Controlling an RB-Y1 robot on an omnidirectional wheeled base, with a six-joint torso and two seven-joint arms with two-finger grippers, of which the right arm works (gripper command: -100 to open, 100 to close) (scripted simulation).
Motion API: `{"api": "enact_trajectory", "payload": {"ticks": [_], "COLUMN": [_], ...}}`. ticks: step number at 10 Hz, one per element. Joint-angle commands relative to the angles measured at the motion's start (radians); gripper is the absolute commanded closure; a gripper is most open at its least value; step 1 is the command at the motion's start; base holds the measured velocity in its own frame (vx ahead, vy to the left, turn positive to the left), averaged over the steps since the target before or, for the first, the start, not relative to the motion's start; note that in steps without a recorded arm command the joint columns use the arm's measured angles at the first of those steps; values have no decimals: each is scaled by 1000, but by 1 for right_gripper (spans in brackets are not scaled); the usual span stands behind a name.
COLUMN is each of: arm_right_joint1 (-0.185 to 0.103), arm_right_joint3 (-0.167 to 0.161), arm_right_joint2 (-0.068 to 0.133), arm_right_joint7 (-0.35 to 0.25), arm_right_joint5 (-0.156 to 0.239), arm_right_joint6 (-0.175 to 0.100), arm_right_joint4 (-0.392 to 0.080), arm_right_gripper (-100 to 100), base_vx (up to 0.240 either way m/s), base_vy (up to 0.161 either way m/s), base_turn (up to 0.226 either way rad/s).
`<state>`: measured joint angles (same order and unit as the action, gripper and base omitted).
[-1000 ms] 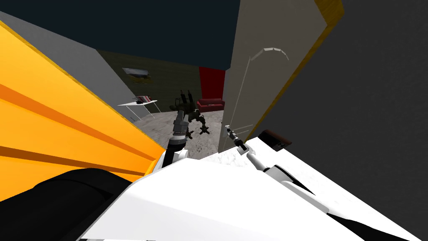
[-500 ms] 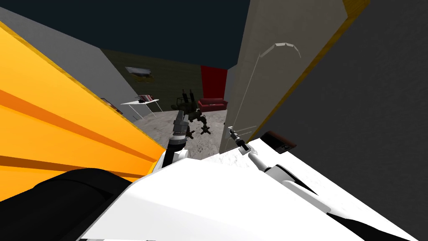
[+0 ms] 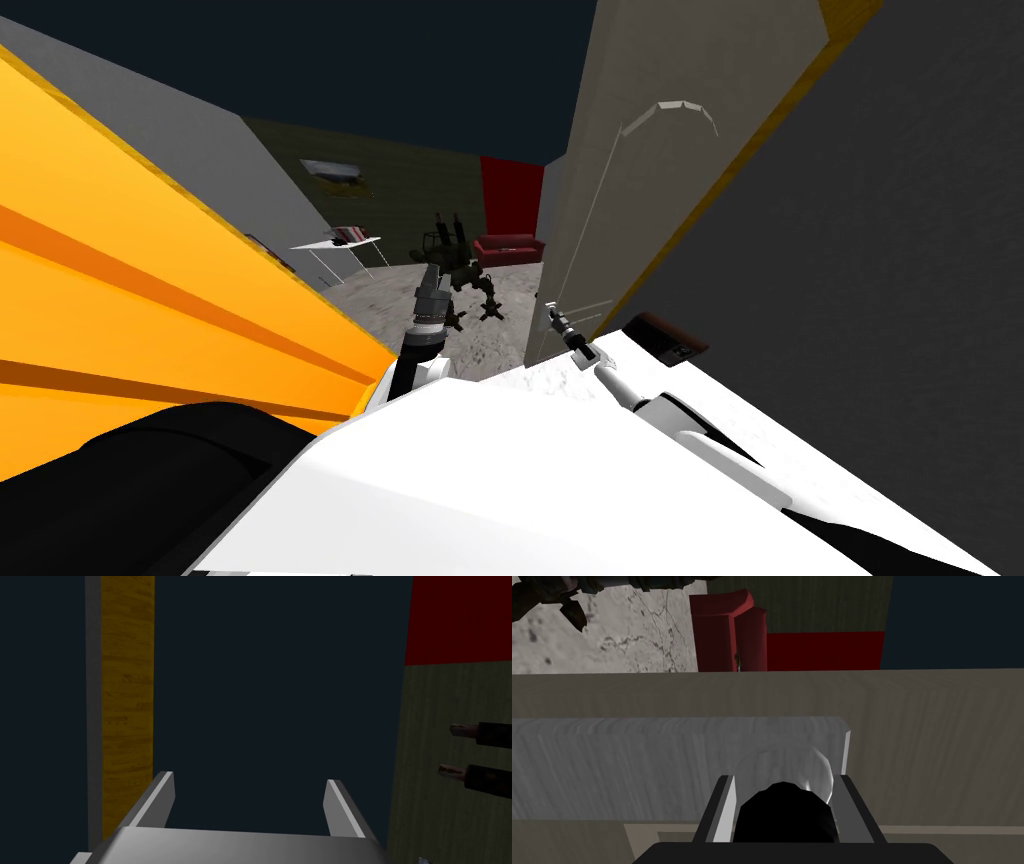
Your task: Pull the door open
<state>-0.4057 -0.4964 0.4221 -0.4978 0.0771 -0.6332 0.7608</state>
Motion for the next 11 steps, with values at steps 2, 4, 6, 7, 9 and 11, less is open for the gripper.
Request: {"api": "enact_trajectory", "payload": {"ticks": [2, 4, 6, 7, 9, 11], "arm_right_joint1": [9, 12, 15, 17, 21, 19], "arm_right_joint3": [-47, -85, -121, -142, -154, -170], "arm_right_joint2": [31, 57, 82, 95, 97, 114], "arm_right_joint7": [-34, -61, -87, -102, -107, -132], "arm_right_joint5": [-8, -14, -20, -23, -25, -37], "arm_right_joint6": [-27, -48, -69, -80, -80, -121], "arm_right_joint4": [26, 47, 67, 78, 84, 69], "arm_right_gripper": [100, 100, 100, 100, 100, 100], "base_vx": [-114, -125, -125, -95, -77, -130], "base_vy": [-154, -154, -153, -166, -152, -111], "base_turn": [27, -1, -8, -1, 21, 119]}}
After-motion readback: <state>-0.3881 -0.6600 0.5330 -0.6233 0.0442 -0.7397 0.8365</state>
